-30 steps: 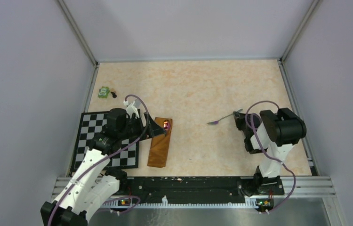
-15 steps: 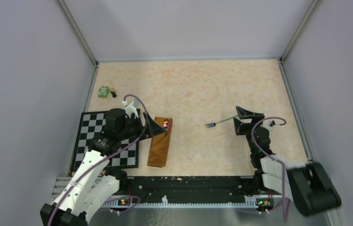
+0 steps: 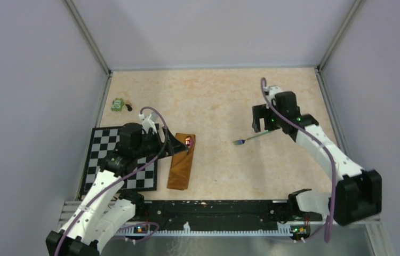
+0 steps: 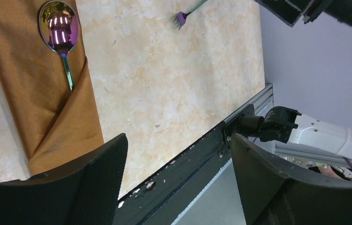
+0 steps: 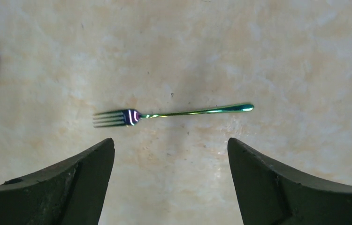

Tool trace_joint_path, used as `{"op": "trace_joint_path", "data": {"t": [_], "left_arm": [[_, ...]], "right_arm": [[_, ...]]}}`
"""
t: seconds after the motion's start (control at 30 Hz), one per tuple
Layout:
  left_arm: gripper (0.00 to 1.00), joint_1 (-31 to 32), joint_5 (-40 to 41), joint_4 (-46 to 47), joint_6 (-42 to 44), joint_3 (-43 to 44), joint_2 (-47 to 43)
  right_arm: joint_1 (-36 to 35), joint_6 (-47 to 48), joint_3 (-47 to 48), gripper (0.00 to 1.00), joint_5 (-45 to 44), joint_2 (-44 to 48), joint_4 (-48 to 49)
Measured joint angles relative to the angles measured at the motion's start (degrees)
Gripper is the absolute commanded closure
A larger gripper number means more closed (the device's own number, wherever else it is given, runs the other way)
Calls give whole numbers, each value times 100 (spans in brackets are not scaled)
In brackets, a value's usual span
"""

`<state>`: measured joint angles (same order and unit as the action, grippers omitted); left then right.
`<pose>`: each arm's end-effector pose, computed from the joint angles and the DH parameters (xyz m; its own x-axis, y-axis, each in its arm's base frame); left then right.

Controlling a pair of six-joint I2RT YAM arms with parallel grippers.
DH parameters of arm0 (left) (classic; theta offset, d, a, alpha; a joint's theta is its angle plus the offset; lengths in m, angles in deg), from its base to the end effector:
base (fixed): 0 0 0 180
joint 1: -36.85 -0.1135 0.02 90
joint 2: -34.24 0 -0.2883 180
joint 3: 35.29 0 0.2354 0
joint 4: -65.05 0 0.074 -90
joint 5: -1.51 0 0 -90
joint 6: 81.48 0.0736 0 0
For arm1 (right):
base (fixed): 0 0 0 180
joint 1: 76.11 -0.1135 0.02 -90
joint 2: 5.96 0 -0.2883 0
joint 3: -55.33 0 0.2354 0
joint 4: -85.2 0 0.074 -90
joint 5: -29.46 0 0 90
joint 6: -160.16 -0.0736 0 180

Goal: Fold the napkin into a case and place the utensils inside
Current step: Pick up the fork from the center of the board.

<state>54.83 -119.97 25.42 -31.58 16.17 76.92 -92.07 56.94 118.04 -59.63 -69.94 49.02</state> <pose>0.1385 -0.0854 0.2747 -0.8173 -0.3123 -0.4842 0.2134 0.6166 -0.7578 0.2362 0.0688 0.2776 -0.6348 0.0563 -0.7706 -0.1457 0.9707 0.1910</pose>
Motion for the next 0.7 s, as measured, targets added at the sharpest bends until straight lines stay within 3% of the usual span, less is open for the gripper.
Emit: {"op": "trace_joint_path", "data": {"t": [0.13, 0.33, 0.5, 0.7], "left_arm": [[15, -7, -63, 39, 9, 0, 37], [16, -9, -66, 7, 68, 7, 31], [16, -11, -63, -87, 131, 48, -22], [16, -9, -63, -122, 133, 68, -83]], "right_arm": [[-273, 2291, 1596, 17, 315, -1478, -1384], [-369, 4946, 2651, 26, 774, -2791, -2378], [-463, 6266, 2664, 29, 1294, -3554, -2647], [-509, 7051, 2586, 39, 1792, -3633, -2470]]}}
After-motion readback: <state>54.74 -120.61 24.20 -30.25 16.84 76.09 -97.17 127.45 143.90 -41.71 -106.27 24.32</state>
